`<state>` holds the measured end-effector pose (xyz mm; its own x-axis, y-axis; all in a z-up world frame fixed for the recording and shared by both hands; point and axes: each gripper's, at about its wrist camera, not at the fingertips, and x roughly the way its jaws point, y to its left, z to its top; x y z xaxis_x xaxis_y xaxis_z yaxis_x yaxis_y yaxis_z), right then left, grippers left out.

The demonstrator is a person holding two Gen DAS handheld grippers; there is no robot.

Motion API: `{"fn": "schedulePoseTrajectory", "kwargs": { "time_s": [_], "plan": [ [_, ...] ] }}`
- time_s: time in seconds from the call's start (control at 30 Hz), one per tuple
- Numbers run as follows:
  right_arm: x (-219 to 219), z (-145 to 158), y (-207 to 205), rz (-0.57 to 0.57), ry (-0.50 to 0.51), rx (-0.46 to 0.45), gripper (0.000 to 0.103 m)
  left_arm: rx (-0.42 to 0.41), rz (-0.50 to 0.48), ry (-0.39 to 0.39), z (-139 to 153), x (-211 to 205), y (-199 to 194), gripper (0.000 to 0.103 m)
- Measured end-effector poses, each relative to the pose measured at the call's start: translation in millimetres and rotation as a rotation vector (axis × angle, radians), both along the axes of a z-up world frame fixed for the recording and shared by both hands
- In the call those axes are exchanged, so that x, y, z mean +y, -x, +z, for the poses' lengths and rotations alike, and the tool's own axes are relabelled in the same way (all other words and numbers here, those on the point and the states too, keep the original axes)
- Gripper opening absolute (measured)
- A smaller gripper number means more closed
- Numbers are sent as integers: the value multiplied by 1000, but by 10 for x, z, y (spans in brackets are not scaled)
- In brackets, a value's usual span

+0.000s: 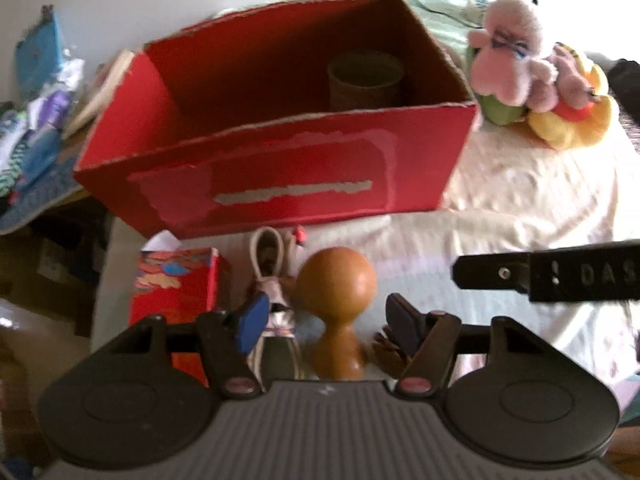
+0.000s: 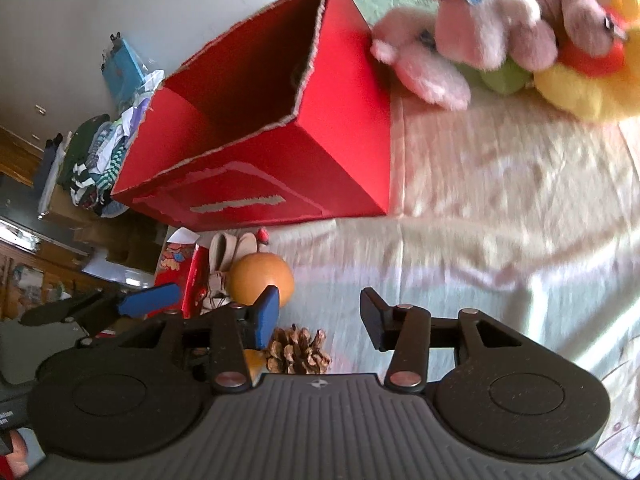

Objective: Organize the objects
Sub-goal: 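Grasp the brown pinecone with the right gripper, then carry the pinecone with the right gripper over the red box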

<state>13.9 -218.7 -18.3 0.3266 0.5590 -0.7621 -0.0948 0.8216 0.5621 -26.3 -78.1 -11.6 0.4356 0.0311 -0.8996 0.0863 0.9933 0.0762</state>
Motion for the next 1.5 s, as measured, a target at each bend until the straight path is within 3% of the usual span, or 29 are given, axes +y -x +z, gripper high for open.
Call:
{"fn": "schedulePoseTrajectory", "kwargs": {
  "time_s": [0.23,0.33,0.57,0.87,1.03,1.3,1.5],
  "plan": [
    [-123,-205,-20,-11,-118,124,51,0,-225,192,-28,64,251,63],
    [-114,-278,-22,2,-162,158,52,27,-277,252,-94,15,277,63],
    [20,-449,-25,30,-161,223,53,62,-311,291,-280,-80,213,61],
    [49,-606,-71,13,-238,311,55,91,-298,272,-464,2,138,58],
    [30,-677,-80,1,-284,370,48,119,-289,288,-572,9,130,52],
    [-44,-508,-64,-3,-252,329,47,114,-318,318,-480,-9,62,45],
    [-114,-116,-96,-44,-232,240,47,44,-390,361,-161,-53,-32,45]
  ]
}}
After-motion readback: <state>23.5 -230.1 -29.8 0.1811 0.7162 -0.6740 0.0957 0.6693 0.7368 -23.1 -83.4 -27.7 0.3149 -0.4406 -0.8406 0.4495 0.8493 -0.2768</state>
